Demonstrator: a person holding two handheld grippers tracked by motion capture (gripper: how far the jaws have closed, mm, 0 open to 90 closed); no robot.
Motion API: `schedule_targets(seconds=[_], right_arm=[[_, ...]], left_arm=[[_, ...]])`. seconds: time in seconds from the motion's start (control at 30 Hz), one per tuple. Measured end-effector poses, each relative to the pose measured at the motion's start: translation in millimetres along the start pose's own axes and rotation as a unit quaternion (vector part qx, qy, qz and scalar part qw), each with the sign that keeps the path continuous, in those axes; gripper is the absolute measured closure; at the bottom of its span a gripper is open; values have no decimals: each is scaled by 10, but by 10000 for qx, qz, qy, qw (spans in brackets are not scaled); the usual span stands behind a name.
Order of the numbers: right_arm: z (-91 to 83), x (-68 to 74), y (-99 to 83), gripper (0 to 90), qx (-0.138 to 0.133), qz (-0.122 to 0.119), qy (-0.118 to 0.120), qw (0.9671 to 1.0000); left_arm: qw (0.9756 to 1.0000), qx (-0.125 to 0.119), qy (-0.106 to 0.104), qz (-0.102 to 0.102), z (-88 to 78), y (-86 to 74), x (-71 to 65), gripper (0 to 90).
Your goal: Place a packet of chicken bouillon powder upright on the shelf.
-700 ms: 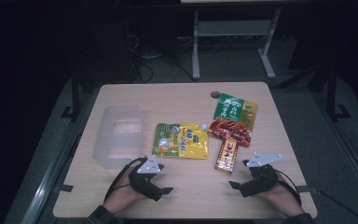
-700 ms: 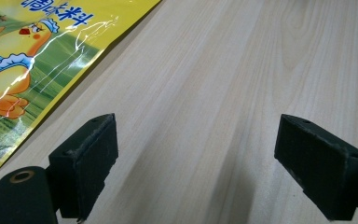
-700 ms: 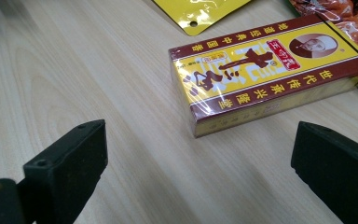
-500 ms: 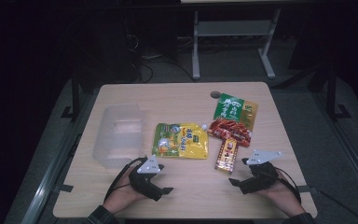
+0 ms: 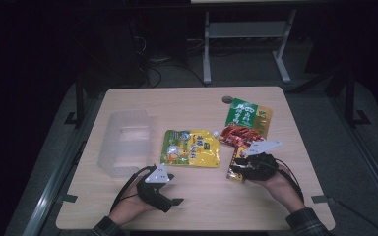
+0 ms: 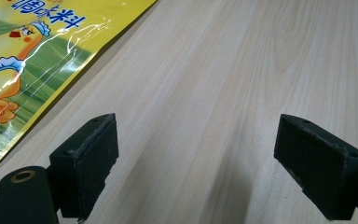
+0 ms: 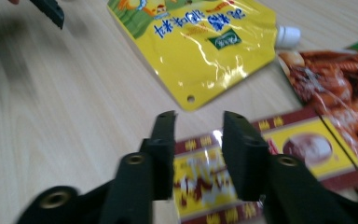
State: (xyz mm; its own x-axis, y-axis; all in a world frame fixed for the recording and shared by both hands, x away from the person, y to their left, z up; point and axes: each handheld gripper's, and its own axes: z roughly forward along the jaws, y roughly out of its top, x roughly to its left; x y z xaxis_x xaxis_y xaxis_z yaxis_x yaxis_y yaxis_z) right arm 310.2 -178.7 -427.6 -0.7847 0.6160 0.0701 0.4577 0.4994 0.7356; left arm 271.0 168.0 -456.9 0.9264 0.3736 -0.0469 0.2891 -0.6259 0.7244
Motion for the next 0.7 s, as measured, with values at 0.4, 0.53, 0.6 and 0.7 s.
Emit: schedule_targets(seconds=[0.4,0.53,0.6,0.7], right_arm=[[476,-193,190,897,377,32,-101,9992],[488,-218,157,898,539,-31,-150,9984],[461,-240,128,898,588,33,-131,9982],[435,-259,110,898,594,44,-132,9981]], left_arm=[[10000,-26,-46,-55,-13,1,-7,134],[10000,-59,-37,-67,-13,6,-2,134],[9999,-52,-44,-89,-16,22,-1,137],[9999,-58,-62,-81,-15,41,3,138]])
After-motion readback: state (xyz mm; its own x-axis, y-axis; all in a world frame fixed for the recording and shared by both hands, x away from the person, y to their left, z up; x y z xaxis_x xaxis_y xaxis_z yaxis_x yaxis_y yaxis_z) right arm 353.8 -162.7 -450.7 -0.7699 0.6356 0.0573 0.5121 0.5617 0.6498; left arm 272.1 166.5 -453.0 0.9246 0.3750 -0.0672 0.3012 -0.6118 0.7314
